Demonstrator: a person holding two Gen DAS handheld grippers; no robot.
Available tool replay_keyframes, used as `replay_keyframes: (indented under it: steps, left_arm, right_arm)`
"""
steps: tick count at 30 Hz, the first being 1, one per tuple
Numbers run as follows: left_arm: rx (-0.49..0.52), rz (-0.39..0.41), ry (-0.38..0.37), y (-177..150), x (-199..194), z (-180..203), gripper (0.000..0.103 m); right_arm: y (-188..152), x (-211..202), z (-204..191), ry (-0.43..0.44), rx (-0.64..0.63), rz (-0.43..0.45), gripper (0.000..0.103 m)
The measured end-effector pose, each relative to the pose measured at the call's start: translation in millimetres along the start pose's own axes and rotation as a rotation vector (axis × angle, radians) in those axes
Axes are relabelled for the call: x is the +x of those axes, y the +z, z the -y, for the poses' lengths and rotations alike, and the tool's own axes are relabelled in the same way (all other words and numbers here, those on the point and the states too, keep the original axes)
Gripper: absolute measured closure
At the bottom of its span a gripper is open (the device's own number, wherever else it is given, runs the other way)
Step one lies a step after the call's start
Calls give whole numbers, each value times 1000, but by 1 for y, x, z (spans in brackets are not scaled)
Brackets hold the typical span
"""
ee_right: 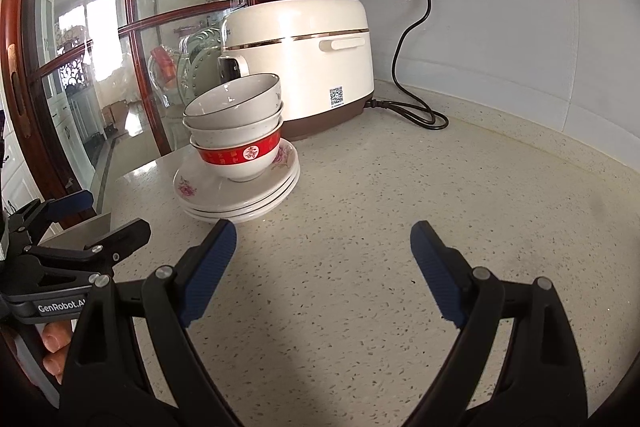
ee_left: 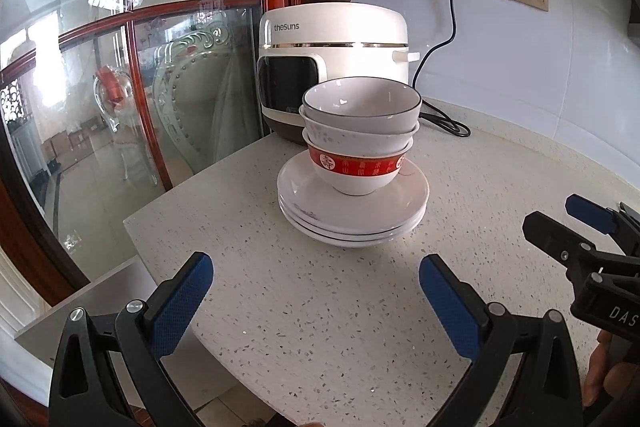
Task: Organize plates and bowls
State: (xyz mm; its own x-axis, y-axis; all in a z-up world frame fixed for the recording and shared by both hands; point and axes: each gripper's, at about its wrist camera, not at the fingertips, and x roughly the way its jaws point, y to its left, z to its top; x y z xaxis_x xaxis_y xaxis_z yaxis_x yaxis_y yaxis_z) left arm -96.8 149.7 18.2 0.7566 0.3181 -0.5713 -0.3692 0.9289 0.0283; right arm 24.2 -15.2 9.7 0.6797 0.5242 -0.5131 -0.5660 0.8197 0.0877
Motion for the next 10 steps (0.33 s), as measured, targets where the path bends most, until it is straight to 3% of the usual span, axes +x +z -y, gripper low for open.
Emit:
replay_keyframes:
  steps: [10]
  left_arm:
    - [2, 17, 19, 1, 4, 0, 0]
  right_arm:
    - [0, -1, 0, 3, 2, -4, 13]
